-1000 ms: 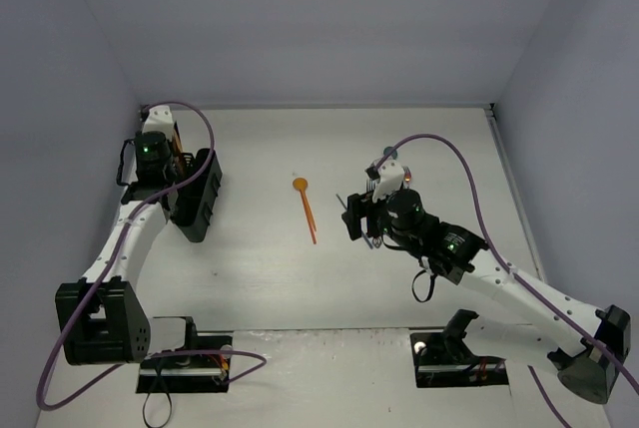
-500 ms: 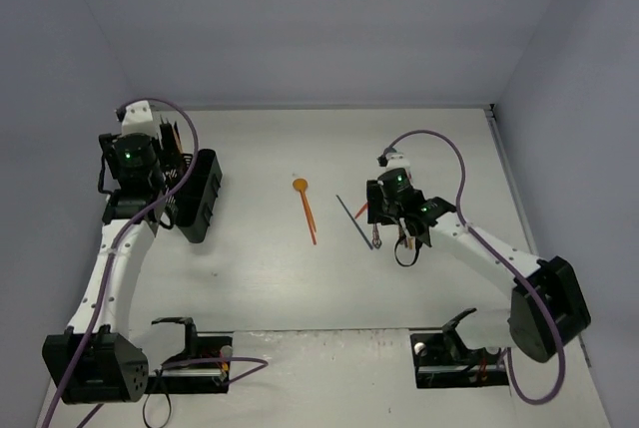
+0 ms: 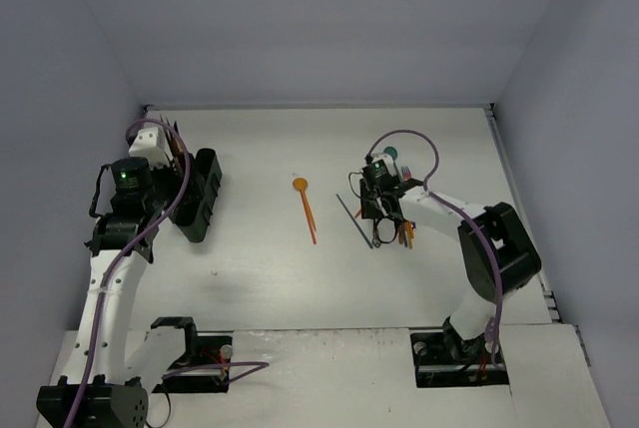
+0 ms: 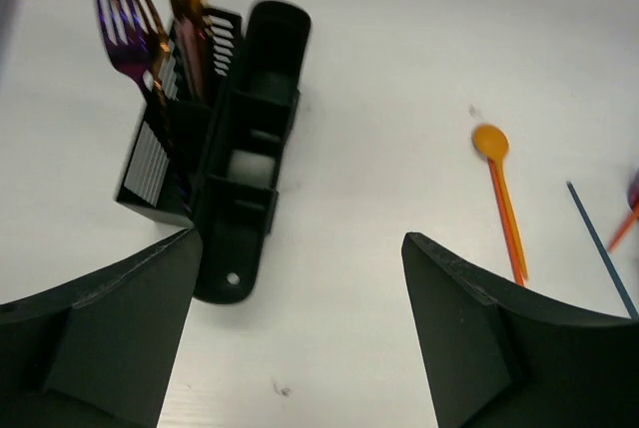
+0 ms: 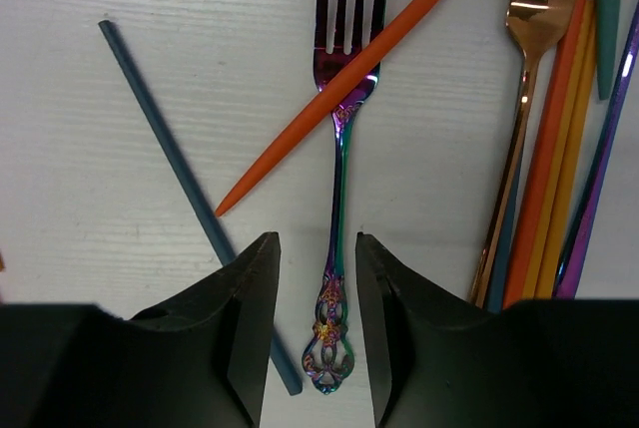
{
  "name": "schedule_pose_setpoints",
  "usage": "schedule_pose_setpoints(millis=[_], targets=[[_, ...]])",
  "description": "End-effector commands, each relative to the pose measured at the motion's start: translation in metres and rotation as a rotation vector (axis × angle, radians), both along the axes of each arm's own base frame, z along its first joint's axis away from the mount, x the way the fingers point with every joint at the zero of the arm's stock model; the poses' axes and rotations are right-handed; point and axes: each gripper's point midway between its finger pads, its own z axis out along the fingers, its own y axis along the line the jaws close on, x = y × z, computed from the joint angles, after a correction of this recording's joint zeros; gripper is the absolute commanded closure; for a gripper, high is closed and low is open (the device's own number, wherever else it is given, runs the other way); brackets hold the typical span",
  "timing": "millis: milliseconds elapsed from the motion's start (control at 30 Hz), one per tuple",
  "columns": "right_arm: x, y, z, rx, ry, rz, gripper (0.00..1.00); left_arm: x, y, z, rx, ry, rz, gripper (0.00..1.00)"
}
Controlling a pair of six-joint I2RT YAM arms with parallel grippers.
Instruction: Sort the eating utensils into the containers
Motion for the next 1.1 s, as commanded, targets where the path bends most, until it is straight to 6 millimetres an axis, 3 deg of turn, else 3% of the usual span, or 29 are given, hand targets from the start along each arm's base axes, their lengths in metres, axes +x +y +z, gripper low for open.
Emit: schedule_pose_setpoints(millis=[0, 200, 267, 333, 400, 533, 667, 833, 1067], targets=[[0.021, 0.002, -0.002, -0.010, -0.023, -0.029, 0.68, -0.012, -0.027, 0.010, -0.127, -0.021, -0.089, 0.21], [0.022, -0.002, -0.021, -0.041, 0.008, -0.040, 0.73, -0.015, -0.029, 0.007, -0.137, -0.016, -0.093, 0.21], [0.021, -0.003, -0.025, -0.044, 0.016, -0.039, 0.80, -0.015, -0.030, 0.005, -0.139, -0.012, -0.094, 0.21], [0.019, 0.000, -0.029, -0.038, 0.030, -0.028, 0.95, -0.014, -0.029, 0.002, -0.139, -0.003, -0.091, 0.21], [0.019, 0.005, -0.027, -0.018, 0.031, -0.012, 1.00, -0.014, -0.031, 0.000, -0.147, 0.005, -0.096, 0.21], [0.025, 0.022, -0.011, 0.045, 0.005, 0.048, 1.00, -0.015, -0.035, 0.002, -0.173, 0.003, -0.107, 0.21], [0.034, 0.046, 0.026, 0.141, -0.056, 0.137, 1.00, -0.017, -0.042, 0.012, -0.204, -0.014, -0.130, 0.21], [0.033, 0.071, 0.058, 0.241, -0.091, 0.248, 1.00, -0.019, -0.056, 0.029, -0.268, -0.037, -0.181, 0.21], [0.018, 0.097, 0.078, 0.309, -0.100, 0.366, 1.00, -0.027, -0.088, 0.048, -0.351, -0.040, -0.282, 0.21]])
